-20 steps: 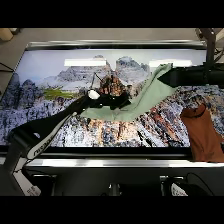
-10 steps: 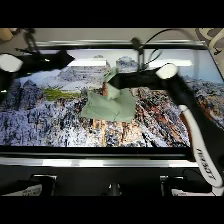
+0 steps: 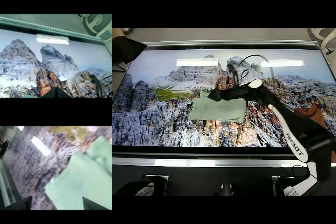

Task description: Fold the shirts.

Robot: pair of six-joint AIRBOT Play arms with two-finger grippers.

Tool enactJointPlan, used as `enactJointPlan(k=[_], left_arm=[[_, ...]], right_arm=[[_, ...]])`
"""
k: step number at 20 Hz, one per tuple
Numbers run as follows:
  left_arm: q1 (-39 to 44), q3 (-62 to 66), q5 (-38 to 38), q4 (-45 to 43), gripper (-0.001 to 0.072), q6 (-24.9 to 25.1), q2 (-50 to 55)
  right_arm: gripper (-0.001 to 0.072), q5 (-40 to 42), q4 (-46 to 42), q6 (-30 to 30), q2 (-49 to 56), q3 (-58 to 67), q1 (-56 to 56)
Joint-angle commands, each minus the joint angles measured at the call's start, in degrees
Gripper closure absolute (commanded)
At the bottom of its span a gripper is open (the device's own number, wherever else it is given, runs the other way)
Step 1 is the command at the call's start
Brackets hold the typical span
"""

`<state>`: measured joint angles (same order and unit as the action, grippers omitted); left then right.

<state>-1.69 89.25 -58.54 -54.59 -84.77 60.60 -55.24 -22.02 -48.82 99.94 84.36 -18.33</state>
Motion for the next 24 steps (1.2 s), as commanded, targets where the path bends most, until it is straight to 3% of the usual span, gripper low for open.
enactJointPlan(k=[1, 3, 5, 8, 9, 13, 17, 19, 21, 24], left_arm=[[-0.3, 0.0, -2.1, -0.7, 0.0681, 1.1, -1.3], [-0.2, -0.1, -2.1, -1.9, 0.0682, 1.1, -1.1], [-0.2, -1.1, -1.7, -1.9, 0.0682, 1.0, -1.1], [-0.2, -4.2, -2.1, -1.7, 0.0681, -0.1, -1.1], [-0.2, -4.8, -2.5, -1.3, 0.0681, -0.8, -1.1], [0.0, -4.9, -2.6, -0.7, 0.0681, -0.7, -1.7], [0.0, -4.9, -2.5, -0.7, 0.0681, -0.7, -3.1], [0.0, -4.9, -2.5, -0.7, 0.0681, -0.7, -2.9], [0.0, -4.9, -2.5, -1.0, 0.0681, -0.7, -2.6], [0.0, -4.9, -2.5, -1.4, 0.0681, -0.5, -2.5]], right_arm=[[0.0023, -8.7, -19.6, -5.5, -6.1, 0.0, 10.3], [0.0044, -15.5, -38.3, -15.0, -8.1, 0.0, 15.3], [0.0081, -20.1, -44.7, -16.3, -7.6, -1.4, 16.7], [0.0072, -17.1, -35.2, -14.0, -6.8, -6.2, 13.9], [0.0027, -14.8, -33.6, -12.6, -6.4, -7.4, 11.9], [0.0027, -7.6, -33.4, -16.2, -1.8, -7.6, 7.5], [0.0044, -6.8, -31.8, -17.9, 0.5, -7.6, 7.5], [0.0191, -6.7, -27.3, -16.3, 0.7, -7.6, 7.5], [0.0701, -6.8, -19.1, -9.7, 0.7, -7.5, 8.0], [0.0694, -12.5, -3.7, 0.4, 0.0, -4.2, 14.4]])
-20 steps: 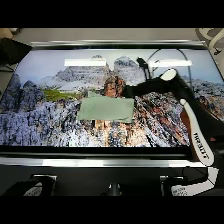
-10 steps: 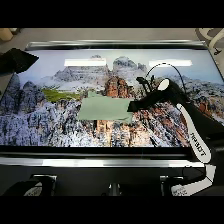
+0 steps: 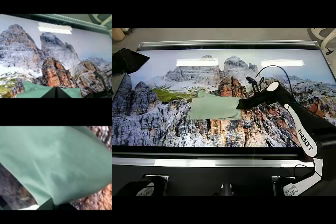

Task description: Fold the shirts.

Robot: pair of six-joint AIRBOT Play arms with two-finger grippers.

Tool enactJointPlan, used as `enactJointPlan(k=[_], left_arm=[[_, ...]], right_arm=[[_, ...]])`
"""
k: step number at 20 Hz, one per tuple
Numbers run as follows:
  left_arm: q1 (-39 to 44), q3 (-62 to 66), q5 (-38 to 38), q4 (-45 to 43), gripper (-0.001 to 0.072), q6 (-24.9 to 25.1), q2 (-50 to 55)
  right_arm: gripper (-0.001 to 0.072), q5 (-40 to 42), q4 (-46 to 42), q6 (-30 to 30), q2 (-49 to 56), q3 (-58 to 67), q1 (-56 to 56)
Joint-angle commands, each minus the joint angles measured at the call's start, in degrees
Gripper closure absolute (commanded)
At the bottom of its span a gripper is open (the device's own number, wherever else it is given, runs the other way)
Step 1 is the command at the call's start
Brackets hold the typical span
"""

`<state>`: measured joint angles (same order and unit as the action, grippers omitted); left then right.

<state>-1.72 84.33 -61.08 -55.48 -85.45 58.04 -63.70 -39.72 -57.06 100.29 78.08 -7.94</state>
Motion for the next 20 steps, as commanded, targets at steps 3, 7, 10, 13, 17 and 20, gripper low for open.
enactJointPlan(k=[3, 7, 10, 13, 17, 20], left_arm=[[0.0, 0.0, 0.0, -0.6, 0.0681, 0.3, 0.1], [0.0, -0.1, 0.0, -0.7, 0.0681, 2.1, 0.1], [0.0, -0.1, 0.0, -0.4, 0.0681, 2.1, 0.1], [0.0, -0.1, 0.0, -0.5, 0.0681, 2.1, 0.1], [0.0, -0.1, 0.0, -0.5, 0.0681, 2.1, 0.1], [0.0, -0.1, 0.0, -0.5, 0.0681, 2.2, 0.1]], right_arm=[[0.0694, -7.4, 17.6, 8.9, -4.0, 7.3, 14.8], [0.0694, -9.9, 12.4, 1.5, -11.0, 8.7, 33.4], [0.0694, -13.3, 9.2, 0.1, -15.1, 8.7, 45.5], [0.0694, -15.4, 6.9, -1.4, -18.5, 8.7, 54.4], [0.0694, -23.4, 0.8, -3.1, -20.5, 8.7, 60.7], [0.0694, -30.5, -0.7, -3.2, -21.3, 8.7, 64.3]])
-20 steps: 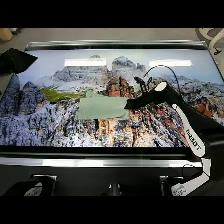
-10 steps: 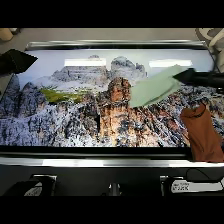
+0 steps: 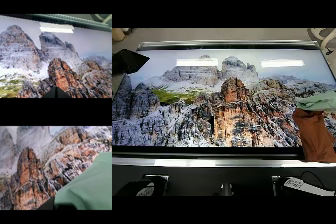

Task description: Fold the shirts.

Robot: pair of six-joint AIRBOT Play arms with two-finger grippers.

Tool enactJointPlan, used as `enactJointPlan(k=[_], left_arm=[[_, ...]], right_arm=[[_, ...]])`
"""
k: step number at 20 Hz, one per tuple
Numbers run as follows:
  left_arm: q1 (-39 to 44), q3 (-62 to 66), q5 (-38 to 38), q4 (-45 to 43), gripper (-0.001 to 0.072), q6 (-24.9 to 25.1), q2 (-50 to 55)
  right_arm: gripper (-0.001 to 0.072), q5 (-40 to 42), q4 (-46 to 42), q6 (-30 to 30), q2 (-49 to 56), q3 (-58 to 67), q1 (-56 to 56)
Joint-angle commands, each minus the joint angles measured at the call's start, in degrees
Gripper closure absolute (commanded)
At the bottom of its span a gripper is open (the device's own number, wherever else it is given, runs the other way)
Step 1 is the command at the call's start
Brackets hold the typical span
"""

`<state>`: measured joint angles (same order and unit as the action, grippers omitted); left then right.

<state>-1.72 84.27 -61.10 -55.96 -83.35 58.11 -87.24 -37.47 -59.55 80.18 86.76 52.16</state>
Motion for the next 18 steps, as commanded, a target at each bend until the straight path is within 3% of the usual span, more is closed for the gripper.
enactJointPlan(k=[1, 5, 9, 16, 17, 18], left_arm=[[0.0, 0.0, 0.0, 0.0, 0.0681, 0.1, 0.0], [0.0, 0.0, 0.0, 0.0, 0.0681, 0.1, 0.0], [0.0, 0.0, 0.7, 0.0, 0.0681, 0.7, 0.0], [0.0, 0.0, 0.6, 0.0, 0.0681, 0.7, -0.1], [0.0, 0.0, 0.6, 0.0, 0.0681, 0.7, -0.1], [0.0, 0.0, 0.7, 0.0, 0.068, 0.7, -0.1]], right_arm=[[0.0694, -8.0, -4.5, -0.7, -1.9, 0.1, 5.3], [0.0693, -10.9, -15.0, -0.8, -5.6, 0.0, 8.3], [0.0693, -17.0, -39.0, -1.3, -7.6, -5.4, 4.9], [0.0689, -6.4, -50.4, -1.3, -7.9, -21.4, -0.5], [0.0652, -6.1, -51.8, -1.3, -7.9, -22.8, -0.5], [0.0541, -5.6, -52.9, -1.3, -7.9, -24.1, -0.5]])
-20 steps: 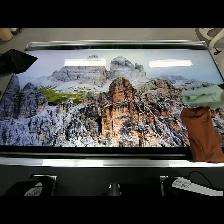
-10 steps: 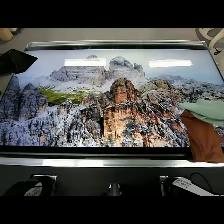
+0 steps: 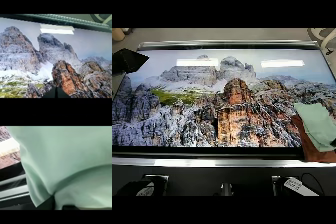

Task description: Fold the shirts.

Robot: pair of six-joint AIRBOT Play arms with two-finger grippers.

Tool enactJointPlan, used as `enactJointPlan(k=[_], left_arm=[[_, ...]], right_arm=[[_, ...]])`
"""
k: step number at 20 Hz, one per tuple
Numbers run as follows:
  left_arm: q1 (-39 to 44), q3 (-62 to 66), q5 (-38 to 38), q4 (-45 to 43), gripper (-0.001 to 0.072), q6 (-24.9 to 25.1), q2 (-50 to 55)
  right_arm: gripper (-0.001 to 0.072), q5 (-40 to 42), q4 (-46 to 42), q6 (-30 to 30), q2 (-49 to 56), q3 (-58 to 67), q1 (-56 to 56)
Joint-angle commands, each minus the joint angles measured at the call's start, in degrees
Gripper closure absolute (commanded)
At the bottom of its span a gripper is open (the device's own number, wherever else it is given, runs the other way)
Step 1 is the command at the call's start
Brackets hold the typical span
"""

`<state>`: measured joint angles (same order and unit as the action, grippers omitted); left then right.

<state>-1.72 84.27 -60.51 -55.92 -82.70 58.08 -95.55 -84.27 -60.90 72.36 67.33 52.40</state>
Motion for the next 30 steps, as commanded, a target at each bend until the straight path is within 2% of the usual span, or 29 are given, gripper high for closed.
enactJointPlan(k=[1, 2, 3, 5, 6, 8, 10, 12, 13, 14, 15, 16, 18, 20, 22, 30], left_arm=[[0.0, 0.0, 0.1, 0.0, 0.0681, 0.0, -0.1], [0.0, 0.0, 0.1, 0.0, 0.068, 0.0, -0.1], [0.0, 0.0, 0.1, 0.0, 0.068, 0.0, -0.1], [0.0, 0.0, 1.9, 0.0, 0.0682, 0.9, 0.0], [0.0, 0.2, 3.1, -0.1, 0.0682, 2.9, 0.1], [1.0, 2.3, 3.7, -5.7, 0.0684, 2.6, 2.2], [5.0, 6.3, -0.9, -25.6, 0.0684, -5.1, 7.6], [9.3, 7.8, -9.2, -42.4, 0.0681, -10.1, 13.7], [10.8, 7.8, -13.4, -45.0, 0.0635, -10.4, 16.3], [11.6, 7.8, -16.8, -45.0, 0.0452, -10.6, 18.7], [12.3, 7.4, -19.7, -44.9, 0.0173, -11.6, 21.0], [12.5, 6.5, -22.0, -44.8, 0.001, -12.1, 22.8], [12.5, 2.0, -22.8, -42.4, 0.0031, -12.1, 22.5], [12.6, -4.0, -16.3, -36.9, 0.0035, -12.5, 17.7], [12.5, -7.2, -11.9, -37.1, 0.0035, -14.0, 14.2], [12.1, -7.0, -12.0, -37.7, 0.0034, -13.8, 14.4]], right_arm=[[0.0258, 3.1, -7.1, 0.1, -0.1, -5.2, -0.7], [0.0036, 3.7, -7.8, 0.5, -0.1, -5.0, -0.7], [0.0011, 4.6, -8.1, 2.2, -0.2, -4.0, -0.7], [0.0011, 7.1, -8.0, 3.3, -0.2, 2.1, -0.9], [0.0011, 9.7, -7.7, 3.8, -0.2, 7.0, -1.8], [0.0013, 16.9, -7.5, 6.0, -0.2, 18.6, -7.3], [0.0015, 24.5, -7.1, 6.2, -0.2, 26.9, -16.2], [0.0025, 28.6, -6.2, 3.1, -0.2, 30.1, -28.0], [0.0066, 26.7, -6.9, 3.1, 0.2, 29.8, -33.6], [0.0082, 22.5, -8.5, 3.0, 1.7, 29.1, -39.1], [0.0081, 17.2, -8.1, 2.6, 4.0, 28.3, -43.0], [0.0079, 10.7, -6.0, 1.5, 7.1, 28.2, -45.9], [0.0081, 1.4, 3.0, 1.3, 12.4, 28.2, -48.4], [0.0081, -1.3, 9.5, -0.5, 15.1, 28.1, -48.7], [0.0081, -0.2, 9.9, -0.8, 15.2, 28.1, -48.7], [0.0081, -0.1, 9.6, -0.8, 15.1, 28.1, -48.7]])
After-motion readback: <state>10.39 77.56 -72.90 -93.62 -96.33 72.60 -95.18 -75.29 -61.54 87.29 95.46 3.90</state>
